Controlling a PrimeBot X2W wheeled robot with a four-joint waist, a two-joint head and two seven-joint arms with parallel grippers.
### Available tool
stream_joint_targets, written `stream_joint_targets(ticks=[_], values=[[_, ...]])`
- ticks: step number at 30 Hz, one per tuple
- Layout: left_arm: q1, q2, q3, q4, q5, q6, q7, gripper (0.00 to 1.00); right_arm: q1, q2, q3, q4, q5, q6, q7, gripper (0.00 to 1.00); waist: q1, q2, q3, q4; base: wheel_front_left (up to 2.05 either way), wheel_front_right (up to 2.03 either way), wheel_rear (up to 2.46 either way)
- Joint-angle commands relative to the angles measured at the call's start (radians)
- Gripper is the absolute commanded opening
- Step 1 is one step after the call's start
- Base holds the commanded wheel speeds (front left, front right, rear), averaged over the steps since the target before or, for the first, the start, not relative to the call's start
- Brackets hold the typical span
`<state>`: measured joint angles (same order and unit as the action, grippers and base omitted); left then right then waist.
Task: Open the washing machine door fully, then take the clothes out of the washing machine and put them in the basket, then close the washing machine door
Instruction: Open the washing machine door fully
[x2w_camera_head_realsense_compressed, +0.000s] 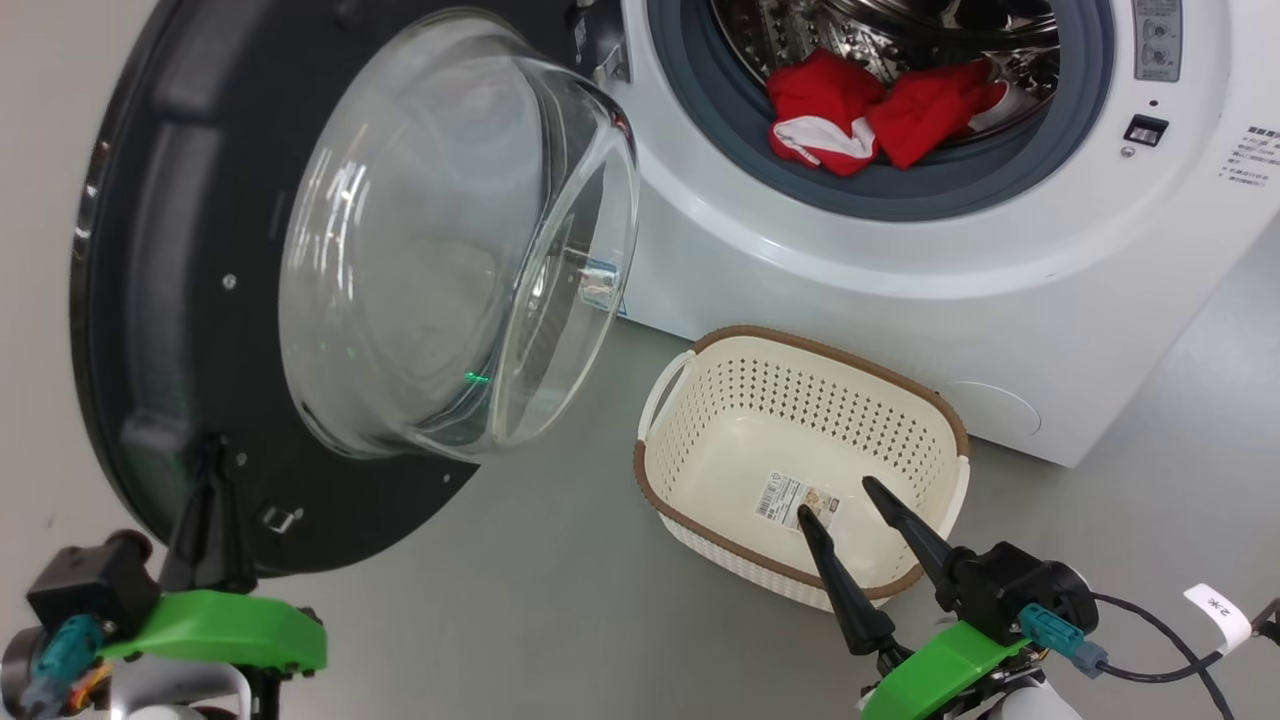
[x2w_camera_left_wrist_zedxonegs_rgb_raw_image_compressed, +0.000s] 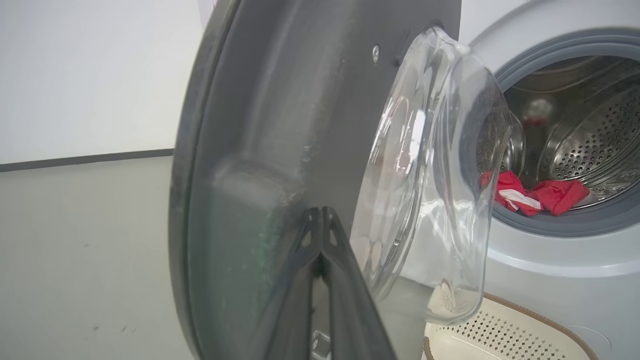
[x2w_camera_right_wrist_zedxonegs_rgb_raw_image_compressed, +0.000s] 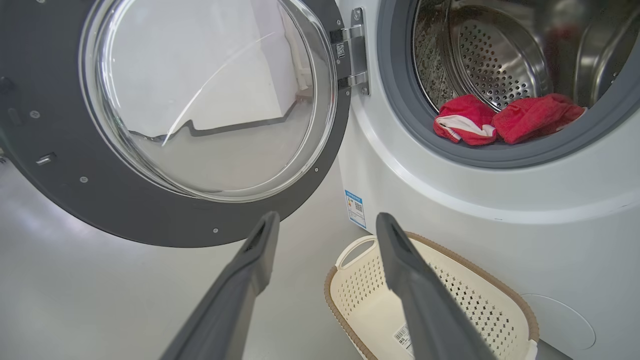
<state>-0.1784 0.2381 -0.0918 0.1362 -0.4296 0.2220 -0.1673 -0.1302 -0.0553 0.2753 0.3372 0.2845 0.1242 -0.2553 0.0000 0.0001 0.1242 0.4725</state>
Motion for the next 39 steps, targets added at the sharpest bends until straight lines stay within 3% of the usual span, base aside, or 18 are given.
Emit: stream_joint_targets(ticks=[1, 23, 39], values=[[-0.051, 0.045, 0.061, -0.008, -0.008, 0.017, -0.012, 0.00, -0.038, 0.005, 0.025, -0.021, -0.009, 0.007, -0.006, 1.00, 0.0000, -0.0001, 0.005, 0.002, 0.00, 0.00, 0.00], [-0.161, 0.051, 0.149, 0.179, -0.048, -0.022, -0.090, 0.00, -0.047, -0.019, 0.027, -0.016, -0.004, 0.007, -0.006, 1.00, 0.0000, -0.0001, 0.056, -0.011, 0.00, 0.00, 0.00], [-0.271, 0.053, 0.269, 0.310, -0.019, -0.082, -0.094, 0.00, -0.070, -0.043, 0.028, -0.019, -0.015, 0.007, -0.006, 1.00, 0.0000, -0.0001, 0.101, -0.022, 0.00, 0.00, 0.00]])
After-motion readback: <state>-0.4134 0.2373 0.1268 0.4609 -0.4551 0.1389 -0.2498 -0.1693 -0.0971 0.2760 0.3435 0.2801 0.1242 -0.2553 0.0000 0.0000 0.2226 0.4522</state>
